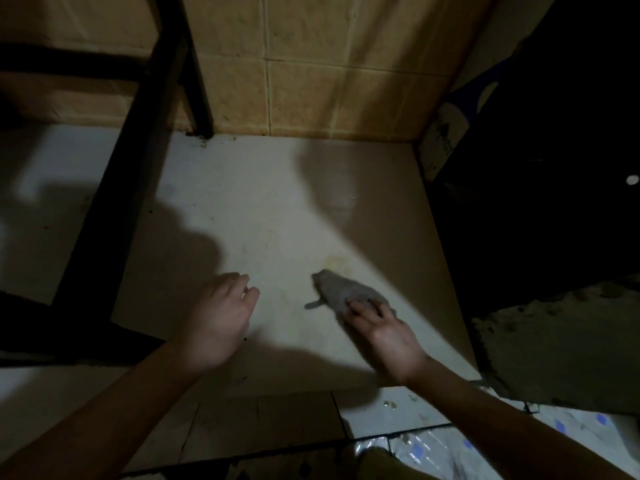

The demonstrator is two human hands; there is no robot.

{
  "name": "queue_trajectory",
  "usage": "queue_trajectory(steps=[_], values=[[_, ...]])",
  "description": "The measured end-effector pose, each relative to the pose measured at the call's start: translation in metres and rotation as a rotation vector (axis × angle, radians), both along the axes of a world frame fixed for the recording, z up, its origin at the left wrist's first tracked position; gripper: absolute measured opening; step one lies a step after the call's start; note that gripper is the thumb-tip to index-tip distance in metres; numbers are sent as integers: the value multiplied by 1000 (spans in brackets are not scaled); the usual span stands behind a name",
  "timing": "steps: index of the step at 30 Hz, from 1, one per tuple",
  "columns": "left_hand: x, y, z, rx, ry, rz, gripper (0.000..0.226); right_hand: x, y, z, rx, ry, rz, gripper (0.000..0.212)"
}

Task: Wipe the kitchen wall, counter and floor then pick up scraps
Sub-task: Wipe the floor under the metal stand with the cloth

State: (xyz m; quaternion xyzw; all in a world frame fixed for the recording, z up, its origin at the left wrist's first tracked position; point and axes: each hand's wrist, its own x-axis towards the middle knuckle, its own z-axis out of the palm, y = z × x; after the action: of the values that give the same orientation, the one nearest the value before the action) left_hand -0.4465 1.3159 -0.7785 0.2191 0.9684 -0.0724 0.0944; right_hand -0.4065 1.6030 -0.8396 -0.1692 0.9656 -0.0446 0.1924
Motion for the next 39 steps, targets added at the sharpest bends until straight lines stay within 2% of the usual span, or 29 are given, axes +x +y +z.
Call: queue_trajectory(steps=[3, 6, 9, 11, 13, 18, 20, 23, 25, 26, 28, 32, 39], values=[[1, 1, 2, -13, 28, -38, 40, -16, 43, -7, -28, 63, -295, 63], [-3, 2, 3, -26, 4, -34, 43, -25, 75, -15, -115, 92, -497, 55], [-6, 3, -6, -40, -34, -14, 43, -29, 73, -25, -53, 76, -491, 53], [-9, 4, -11, -69, -58, -22, 44, -29, 62, -25, -50, 94, -557, 56], [-12, 9, -15, -65, -60, -23, 44, -28, 52, -19, -17, 128, -533, 61], [-18, 23, -24, -89, -97, -37, 46, -11, 19, 0, 50, 96, -271, 61], [-18, 27, -27, -97, -114, -23, 46, 4, -4, 7, -7, 78, -155, 55], [-18, 32, -28, -70, -122, -14, 47, 27, -25, 14, -7, 144, 17, 56], [-17, 33, -28, -49, -110, -31, 46, 36, -28, 17, 7, 169, 73, 59], [-16, 33, -28, -40, -104, -37, 46, 38, -29, 18, -12, 112, 80, 58], [-15, 31, -27, -29, -86, -37, 45, 45, -24, 14, -49, -4, 47, 57], [-8, 32, -28, -18, -50, -58, 45, 50, -5, 8, -91, 43, -37, 59], [7, 20, -7, -45, -13, -2, 44, 39, 40, 13, -133, 82, -486, 57]])
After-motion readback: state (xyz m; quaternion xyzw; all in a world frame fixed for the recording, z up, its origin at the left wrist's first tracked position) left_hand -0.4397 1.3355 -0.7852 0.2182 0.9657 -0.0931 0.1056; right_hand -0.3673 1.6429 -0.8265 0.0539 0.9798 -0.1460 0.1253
